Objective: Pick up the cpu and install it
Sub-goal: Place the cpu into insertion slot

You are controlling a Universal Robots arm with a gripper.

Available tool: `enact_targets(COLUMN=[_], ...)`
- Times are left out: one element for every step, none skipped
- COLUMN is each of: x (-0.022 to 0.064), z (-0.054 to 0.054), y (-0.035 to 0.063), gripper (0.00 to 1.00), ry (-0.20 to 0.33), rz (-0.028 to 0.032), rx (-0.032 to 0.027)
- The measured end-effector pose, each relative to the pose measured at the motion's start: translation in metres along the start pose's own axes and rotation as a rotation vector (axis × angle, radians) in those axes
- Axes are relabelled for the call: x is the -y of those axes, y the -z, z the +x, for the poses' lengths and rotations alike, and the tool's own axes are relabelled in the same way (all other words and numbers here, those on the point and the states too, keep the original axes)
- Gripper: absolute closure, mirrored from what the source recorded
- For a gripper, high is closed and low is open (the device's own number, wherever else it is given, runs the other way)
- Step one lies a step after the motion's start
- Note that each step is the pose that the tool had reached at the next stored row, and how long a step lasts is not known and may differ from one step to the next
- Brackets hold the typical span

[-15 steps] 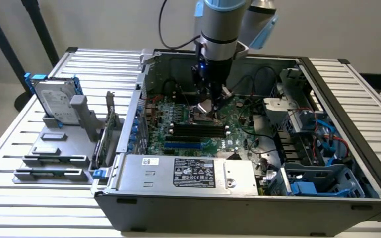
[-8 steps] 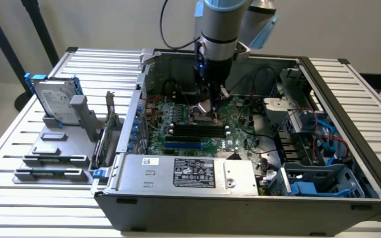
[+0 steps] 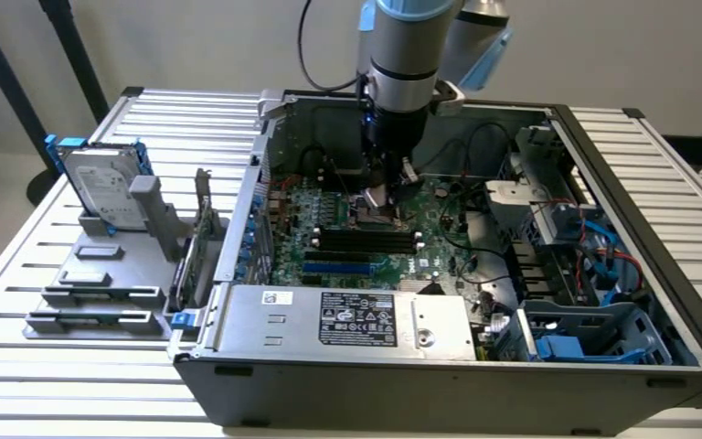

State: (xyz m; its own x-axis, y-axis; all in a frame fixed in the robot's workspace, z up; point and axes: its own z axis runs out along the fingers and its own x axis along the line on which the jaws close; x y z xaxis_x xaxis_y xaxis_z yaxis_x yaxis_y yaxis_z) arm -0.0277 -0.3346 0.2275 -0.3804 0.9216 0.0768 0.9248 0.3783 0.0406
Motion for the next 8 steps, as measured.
enact_targets(x=[0.0000, 0.0000, 0.0000, 0.0000, 0.0000, 0.0000, 0.0000, 0.0000], z=[0.0000, 0.0000, 0.0000, 0.0000, 0.0000, 0.0000, 0.0000, 0.0000], y=[0.0000, 0.0000, 0.0000, -0.0001, 0.0000, -0.0001, -0.0001, -0.0001], gripper=[0.46, 0.46, 0.46, 0.46, 0.46, 0.46, 0.46, 0.46], ry=[-0.014, -0.028, -0.041, -0.056, -0.070, -0.086, -0.101, -0.116], rz=[0.0012, 0.0024, 0.0032, 0.0041, 0.0050, 0.0058, 0.0064, 0.0070], rx=[-0.0004, -0.0007, -0.0010, -0.0013, -0.0015, -0.0017, -0.0018, -0.0020])
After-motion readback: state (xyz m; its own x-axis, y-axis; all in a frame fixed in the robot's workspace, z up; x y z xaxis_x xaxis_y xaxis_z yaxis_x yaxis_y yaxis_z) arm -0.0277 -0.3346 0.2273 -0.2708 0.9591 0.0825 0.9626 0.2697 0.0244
